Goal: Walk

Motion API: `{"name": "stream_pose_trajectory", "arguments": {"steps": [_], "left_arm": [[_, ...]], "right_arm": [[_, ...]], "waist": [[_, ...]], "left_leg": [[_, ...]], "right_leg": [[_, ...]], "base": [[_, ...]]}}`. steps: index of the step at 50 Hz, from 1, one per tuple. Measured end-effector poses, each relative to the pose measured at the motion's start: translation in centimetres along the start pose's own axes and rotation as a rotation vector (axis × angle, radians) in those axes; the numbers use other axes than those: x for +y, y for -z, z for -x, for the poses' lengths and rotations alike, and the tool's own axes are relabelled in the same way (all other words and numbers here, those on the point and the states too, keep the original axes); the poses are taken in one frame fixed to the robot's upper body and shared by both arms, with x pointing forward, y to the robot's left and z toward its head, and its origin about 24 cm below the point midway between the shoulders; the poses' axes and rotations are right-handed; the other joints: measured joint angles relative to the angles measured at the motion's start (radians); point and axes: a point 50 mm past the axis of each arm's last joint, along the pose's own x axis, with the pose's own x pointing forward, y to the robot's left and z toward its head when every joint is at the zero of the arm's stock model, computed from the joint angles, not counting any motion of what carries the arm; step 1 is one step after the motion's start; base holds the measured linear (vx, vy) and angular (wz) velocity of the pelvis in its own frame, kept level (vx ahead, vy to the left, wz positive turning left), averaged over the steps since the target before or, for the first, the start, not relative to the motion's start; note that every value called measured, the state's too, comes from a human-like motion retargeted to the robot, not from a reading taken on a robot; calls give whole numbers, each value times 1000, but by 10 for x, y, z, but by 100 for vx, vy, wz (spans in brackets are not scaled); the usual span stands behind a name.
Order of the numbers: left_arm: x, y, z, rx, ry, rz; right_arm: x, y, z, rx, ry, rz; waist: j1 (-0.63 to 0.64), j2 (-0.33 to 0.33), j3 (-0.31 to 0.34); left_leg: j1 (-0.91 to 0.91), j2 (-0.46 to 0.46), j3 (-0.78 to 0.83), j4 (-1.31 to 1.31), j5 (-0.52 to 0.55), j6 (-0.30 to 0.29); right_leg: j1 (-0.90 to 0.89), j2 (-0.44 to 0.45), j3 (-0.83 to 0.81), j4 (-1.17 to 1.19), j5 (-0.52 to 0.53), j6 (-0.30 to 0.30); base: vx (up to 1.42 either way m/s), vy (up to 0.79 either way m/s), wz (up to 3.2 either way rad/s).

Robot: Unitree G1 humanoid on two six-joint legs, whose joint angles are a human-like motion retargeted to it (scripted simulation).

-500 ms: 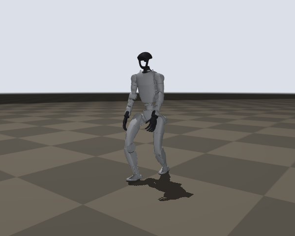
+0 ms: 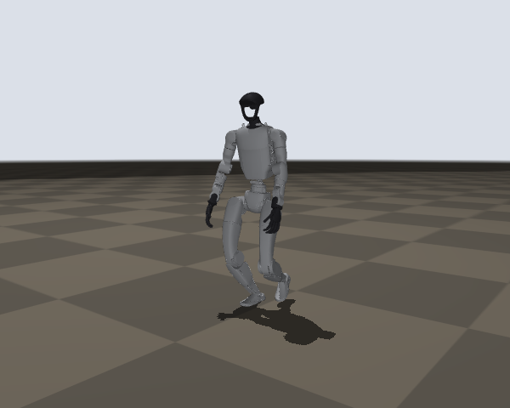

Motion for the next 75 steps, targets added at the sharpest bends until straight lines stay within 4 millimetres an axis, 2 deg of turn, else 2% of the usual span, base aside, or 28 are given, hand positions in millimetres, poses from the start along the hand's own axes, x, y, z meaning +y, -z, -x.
{"name": "stream_pose_trajectory", "arguments": {"steps": [6,15,20,25,30,34,37,39,42,47,53,57,60,65,69,75], "left_arm": [[7,32,5,92,-24,30],[22,72,16,208,-70,85],[30,84,20,244,-95,104],[34,84,20,247,-110,119],[36,70,16,205,-115,137],[35,48,11,139,-113,137],[35,27,7,71,-115,125],[35,10,4,21,-118,112],[34,-16,2,-55,-122,87],[29,-55,1,-164,-123,45],[22,-86,2,-256,-125,10],[17,-93,3,-279,-118,-5],[15,-90,2,-269,-108,-19],[12,-69,0,-204,-78,-39],[10,-42,-1,-119,-49,-47],[9,8,1,29,-17,-27]], "right_arm": [[-4,-10,-1,-36,23,-20],[3,-24,-2,-80,15,-25],[11,-27,-3,-87,-8,-18],[20,-24,-2,-81,-37,5],[27,-21,-1,-75,-70,36],[30,-23,-1,-81,-91,48],[29,-27,-1,-97,-95,46],[27,-33,-1,-112,-87,40],[23,-40,-2,-136,-66,26],[17,-50,-3,-169,-23,9],[16,-53,-3,-182,5,14],[20,-50,-3,-167,-1,31],[24,-44,-3,-145,-13,47],[31,-33,-3,-103,-46,62],[35,-24,-2,-75,-68,66],[37,-12,0,-47,-85,96]], "waist": [[33,-42,8],[44,-97,-32],[56,-113,-50],[69,-136,-53],[57,-192,-60],[39,-221,-64],[24,-230,-64],[11,-230,-62],[-12,-228,-59],[-57,-224,-53],[-103,-224,-33],[-120,-220,-27],[-124,-215,-31],[-113,-204,-52],[-105,-198,-65],[-106,-171,-51]], "left_leg": [[-102,-77,49,-266,-74,1],[-178,-216,45,-721,-36,-13],[-174,-238,30,-747,-21,7],[-144,-263,35,-681,-36,45],[-91,-344,64,-669,-83,107],[-49,-396,79,-665,-119,150],[-29,-420,84,-648,-152,179],[-16,-429,81,-633,-174,191],[2,-440,75,-617,-201,201],[47,-463,58,-629,-230,201],[135,-495,28,-684,-254,197],[194,-495,9,-731,-261,189],[233,-486,-1,-771,-262,184],[286,-464,-7,-831,-255,172],[331,-455,-8,-847,-254,159],[392,-396,3,-736,-262,108]], "right_leg": [[98,-34,36,-34,-54,32],[166,-72,66,-110,-80,71],[202,-75,94,-112,-95,81],[241,-114,106,-61,-92,108],[239,-210,126,85,-21,174],[189,-282,141,265,166,244],[122,-344,140,434,291,256],[70,-372,142,535,322,245],[-13,-412,138,654,302,208],[-155,-452,129,724,190,153],[-294,-457,112,596,88,136],[-360,-439,88,433,70,146],[-393,-416,65,292,75,163],[-412,-365,18,62,103,187],[-394,-343,-8,-15,119,181],[-331,-304,-17,52,114,128]], "base": [[31,-4,-15],[31,5,-10],[34,9,-22],[36,9,-23],[35,10,3],[30,11,7],[28,9,3],[29,7,4],[29,3,11],[29,-1,21],[29,-3,19],[29,-5,8],[30,-5,-1],[31,-7,-12],[34,-8,-8],[36,-6,-3]]}}
